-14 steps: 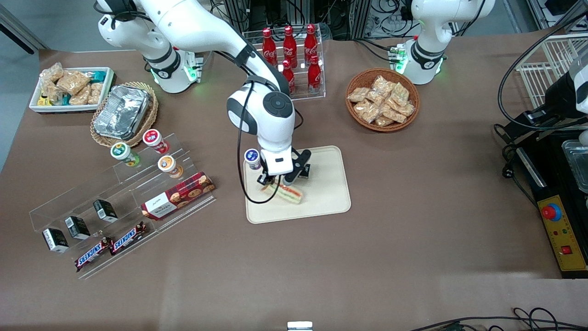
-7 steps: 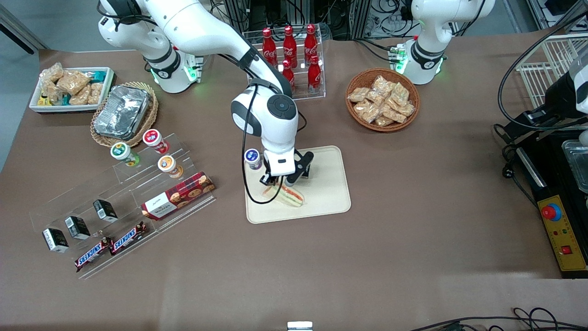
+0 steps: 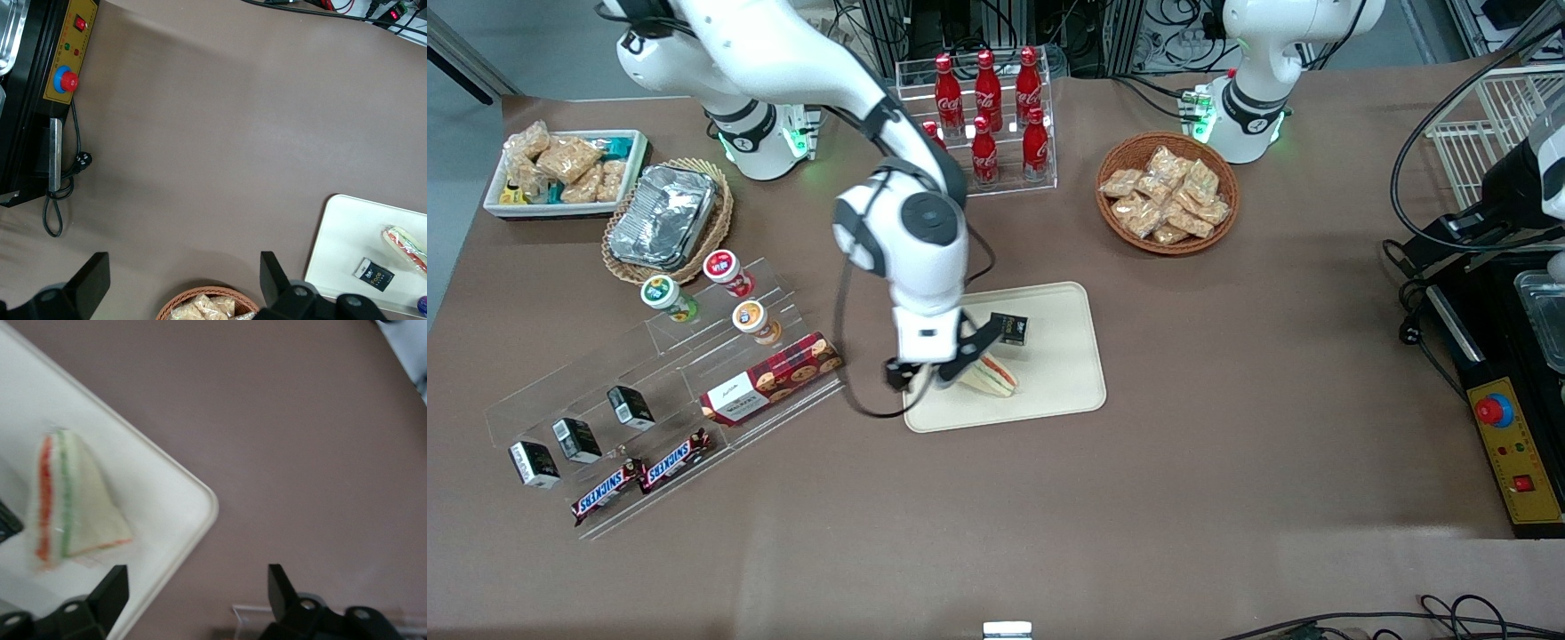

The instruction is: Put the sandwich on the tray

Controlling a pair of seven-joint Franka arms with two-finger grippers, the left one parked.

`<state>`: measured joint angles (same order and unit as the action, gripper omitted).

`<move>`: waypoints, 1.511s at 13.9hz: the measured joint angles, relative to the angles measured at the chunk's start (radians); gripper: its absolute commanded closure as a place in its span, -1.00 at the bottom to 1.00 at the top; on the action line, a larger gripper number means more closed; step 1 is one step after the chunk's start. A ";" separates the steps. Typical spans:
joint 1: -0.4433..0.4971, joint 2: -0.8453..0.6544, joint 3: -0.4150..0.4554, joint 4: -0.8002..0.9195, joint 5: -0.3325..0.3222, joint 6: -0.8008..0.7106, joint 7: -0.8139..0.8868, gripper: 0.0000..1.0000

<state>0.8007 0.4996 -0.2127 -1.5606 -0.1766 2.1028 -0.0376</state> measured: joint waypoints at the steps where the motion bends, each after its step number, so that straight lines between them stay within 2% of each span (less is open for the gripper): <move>1: -0.009 -0.026 -0.030 0.001 0.029 -0.038 0.001 -1.00; 8: -0.026 -0.202 -0.283 0.001 0.196 -0.298 0.064 -1.00; 10: -0.045 -0.231 -0.327 0.001 0.215 -0.335 0.066 -1.00; 14: -0.159 -0.274 -0.332 0.000 0.261 -0.411 0.074 -1.00; 18: -0.292 -0.315 -0.318 -0.001 0.272 -0.466 0.070 -1.00; 21: -0.426 -0.336 -0.219 -0.001 0.272 -0.474 0.070 -1.00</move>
<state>0.3750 0.1631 -0.4314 -1.5618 0.0958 1.6289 0.0328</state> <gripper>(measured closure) 0.000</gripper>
